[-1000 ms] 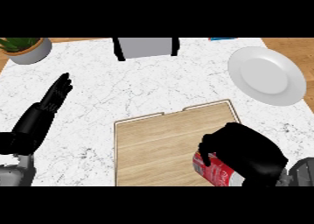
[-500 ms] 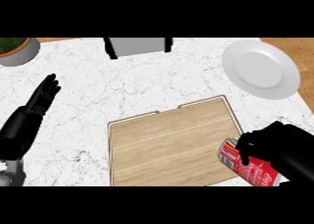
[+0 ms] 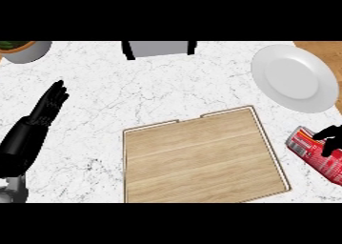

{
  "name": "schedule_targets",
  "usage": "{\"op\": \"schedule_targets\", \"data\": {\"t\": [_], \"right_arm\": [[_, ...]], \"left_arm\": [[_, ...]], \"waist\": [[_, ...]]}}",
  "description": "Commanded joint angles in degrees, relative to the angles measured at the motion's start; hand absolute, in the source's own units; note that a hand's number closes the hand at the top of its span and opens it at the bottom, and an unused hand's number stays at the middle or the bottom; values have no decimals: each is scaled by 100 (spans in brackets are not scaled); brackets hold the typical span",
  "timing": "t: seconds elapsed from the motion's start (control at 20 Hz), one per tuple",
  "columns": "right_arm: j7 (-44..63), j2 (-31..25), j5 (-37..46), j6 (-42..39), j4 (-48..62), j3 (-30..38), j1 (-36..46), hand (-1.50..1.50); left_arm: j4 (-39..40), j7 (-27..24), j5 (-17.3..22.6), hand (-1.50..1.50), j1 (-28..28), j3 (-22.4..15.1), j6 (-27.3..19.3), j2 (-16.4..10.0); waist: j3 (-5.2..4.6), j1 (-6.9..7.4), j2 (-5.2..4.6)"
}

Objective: Pick the can from the tray and place it in the plate

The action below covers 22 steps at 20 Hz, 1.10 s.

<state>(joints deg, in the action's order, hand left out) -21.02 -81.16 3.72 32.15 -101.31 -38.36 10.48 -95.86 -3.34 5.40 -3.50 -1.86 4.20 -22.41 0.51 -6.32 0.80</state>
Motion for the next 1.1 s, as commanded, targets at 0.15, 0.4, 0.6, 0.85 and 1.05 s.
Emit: {"op": "schedule_targets", "data": {"t": [0.15, 0.4, 0.6, 0.85, 1.05], "right_arm": [[-2217, 215, -1612, -60, 1755, 917, -851, 150], [-3053, 814, -2010, -933, 2915, 1509, -651, 150], [-3313, 1717, -1611, -1444, 4342, 1582, 244, 150], [-3311, 2288, -966, -1777, 5756, 1707, 1459, 150], [-3133, 2695, -176, -1610, 6795, 1391, 2313, 150]], "left_arm": [[-304, 314, 125, 0, -194, -110, 291, -72], [-2, 292, -353, 0, -638, -522, 15, 412], [471, -154, -160, 0, -719, -203, 377, 260], [-292, 273, -157, 0, -327, -322, 450, 255], [585, 127, -307, 0, -1144, -371, 387, 514]], "waist": [[-28, 469, -66], [-42, 601, -93], [-43, 749, -124], [-41, 858, -118], [-40, 881, -178]]}}
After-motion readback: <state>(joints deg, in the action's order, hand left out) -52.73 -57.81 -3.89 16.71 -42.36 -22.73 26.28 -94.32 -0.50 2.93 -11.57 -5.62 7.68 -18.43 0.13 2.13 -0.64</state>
